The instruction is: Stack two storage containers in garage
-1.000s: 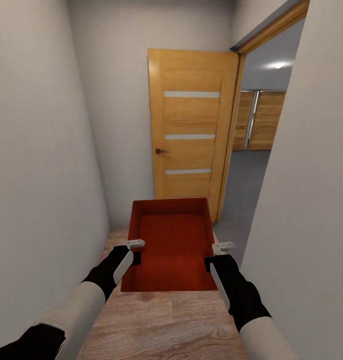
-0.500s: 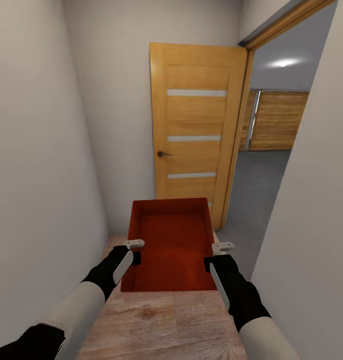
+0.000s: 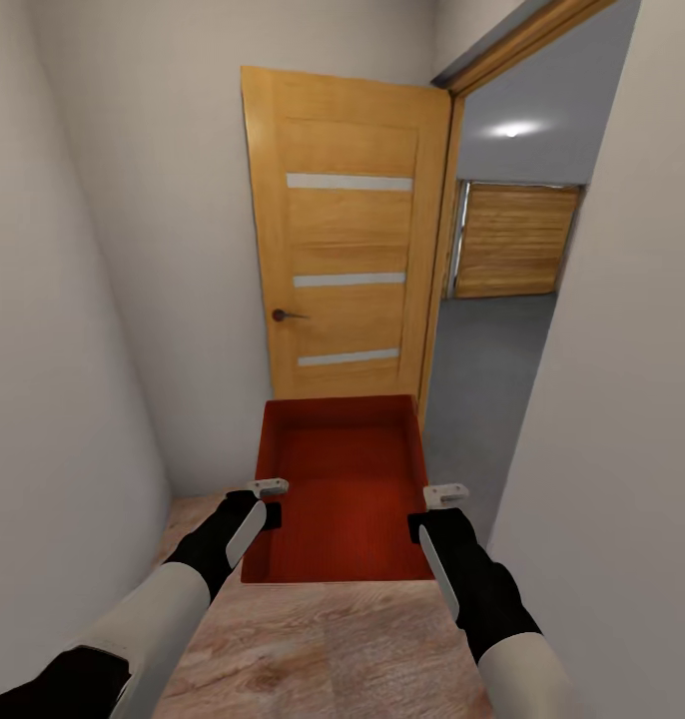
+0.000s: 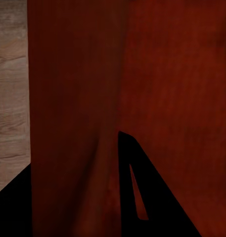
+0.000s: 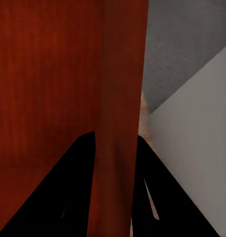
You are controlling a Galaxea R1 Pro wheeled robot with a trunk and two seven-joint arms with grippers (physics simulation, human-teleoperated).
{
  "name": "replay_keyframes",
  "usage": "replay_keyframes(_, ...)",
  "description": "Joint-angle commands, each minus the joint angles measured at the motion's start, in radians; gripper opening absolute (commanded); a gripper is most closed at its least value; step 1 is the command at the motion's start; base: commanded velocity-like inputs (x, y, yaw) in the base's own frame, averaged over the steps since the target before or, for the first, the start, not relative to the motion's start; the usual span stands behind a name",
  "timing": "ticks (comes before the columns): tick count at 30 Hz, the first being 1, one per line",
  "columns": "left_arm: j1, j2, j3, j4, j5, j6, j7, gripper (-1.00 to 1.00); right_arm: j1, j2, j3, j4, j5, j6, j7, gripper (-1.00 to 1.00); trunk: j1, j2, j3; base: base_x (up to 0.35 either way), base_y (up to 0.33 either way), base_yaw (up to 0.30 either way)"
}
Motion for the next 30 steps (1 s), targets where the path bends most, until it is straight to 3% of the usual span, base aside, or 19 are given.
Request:
replay_keyframes(1,0.000,-0.025,0.001,-0.002,-0.029,-0.005,-0.002,-1.00,0.001,0.025,0.034,0.002,-0.034,-0.004,0.004,-1.00,0.000,0.000,0.000,0.336,0.090,-0.282)
replay_keyframes(11,0.000,-0.025,0.001,-0.001,-0.029,-0.005,-0.002,-1.00,0.001,0.025,0.034,0.002,-0.034,-0.004,0.006,-1.00,0.000,0.000,0.000,0.336,0.100,-0.271)
replay_keyframes(23,0.000,-0.025,0.001,-0.001,-0.029,-0.005,-0.002,-1.00,0.001,0.025,0.034,0.002,-0.034,-0.004,0.004,-1.00,0.000,0.000,0.000,0.338,0.009,-0.032)
replay_keyframes(30,0.000,-0.025,0.002,-0.002,-0.029,-0.005,-0.001,-1.00,0.001,0.025,0.034,0.002,-0.034,-0.004,0.004,-1.00,0.000,0.000,0.000,0.338,0.090,-0.252)
